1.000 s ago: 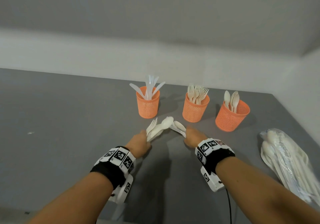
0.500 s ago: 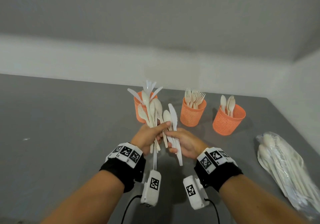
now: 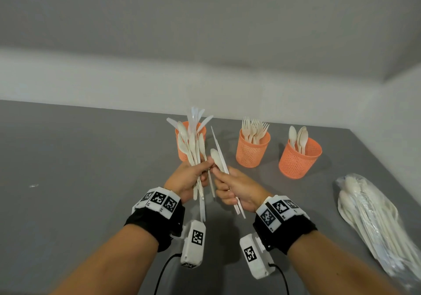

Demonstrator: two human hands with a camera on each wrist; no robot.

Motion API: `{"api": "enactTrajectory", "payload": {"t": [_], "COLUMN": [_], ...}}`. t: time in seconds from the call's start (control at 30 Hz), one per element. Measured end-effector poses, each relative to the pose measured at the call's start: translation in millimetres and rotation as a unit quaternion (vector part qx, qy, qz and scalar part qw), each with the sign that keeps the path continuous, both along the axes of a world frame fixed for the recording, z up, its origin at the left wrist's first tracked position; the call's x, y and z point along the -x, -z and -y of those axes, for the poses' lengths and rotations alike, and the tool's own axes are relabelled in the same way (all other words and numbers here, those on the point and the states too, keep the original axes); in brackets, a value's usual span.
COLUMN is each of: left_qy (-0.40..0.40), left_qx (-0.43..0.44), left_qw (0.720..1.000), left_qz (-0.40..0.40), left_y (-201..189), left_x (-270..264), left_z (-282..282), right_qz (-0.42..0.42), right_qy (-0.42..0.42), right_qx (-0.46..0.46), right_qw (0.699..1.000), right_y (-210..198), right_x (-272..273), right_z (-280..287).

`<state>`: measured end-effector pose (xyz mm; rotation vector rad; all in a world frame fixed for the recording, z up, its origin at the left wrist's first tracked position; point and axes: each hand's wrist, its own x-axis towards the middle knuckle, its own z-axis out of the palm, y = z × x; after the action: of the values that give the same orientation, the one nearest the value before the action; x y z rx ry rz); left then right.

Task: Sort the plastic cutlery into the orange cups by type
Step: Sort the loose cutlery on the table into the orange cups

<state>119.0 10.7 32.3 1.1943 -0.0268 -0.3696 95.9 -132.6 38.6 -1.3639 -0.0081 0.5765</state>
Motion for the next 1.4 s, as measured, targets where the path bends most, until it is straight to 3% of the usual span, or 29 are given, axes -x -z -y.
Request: {"api": "enactTrajectory", "payload": {"t": [0.4,0.57,0.8,0.97,1.13,1.27,1.4], "left_qy": [0.001,0.005,-0.01,-0.05,-0.092,-0.108,-0.107], "left_qx": [-0.028,-0.051,-0.068,0.006,0.107,0.188,0.193], "left_qw": [1.0,0.999,0.998,0.998,0.984,0.967,0.967], "left_qz": [-0.008,-0.003,-0.012,-0.043,-0.106,-0.131,-0.124], "left_y": [1.7,1.5,-2.9,-6.5,-9.8,-11.9,-10.8], "left_x": [0.6,-0.4,-3.2,-11.0,-18.9,-22.5,-22.7], "left_z": [6.9,9.0,10.6,9.7,4.2,0.3,-1.1], "right_qz": [0.014,0.01,0.076,0.173,0.193,0.239,0.166], "right_qy": [-0.041,-0.045,-0.031,-0.023,0.026,0.033,-0.01], "right_qx": [0.12,0.117,0.166,0.253,0.226,0.311,0.238], "right_qw": [0.992,0.992,0.983,0.952,0.955,0.919,0.957], "right_y": [-14.9,-17.5,-18.4,-14.8,-6.0,1.1,6.6], "right_x": [-2.3,-5.5,-4.2,-6.1,-7.7,-6.6,-5.3], "right_z": [5.5,10.0,10.7,10.4,12.6,14.0,3.0]}}
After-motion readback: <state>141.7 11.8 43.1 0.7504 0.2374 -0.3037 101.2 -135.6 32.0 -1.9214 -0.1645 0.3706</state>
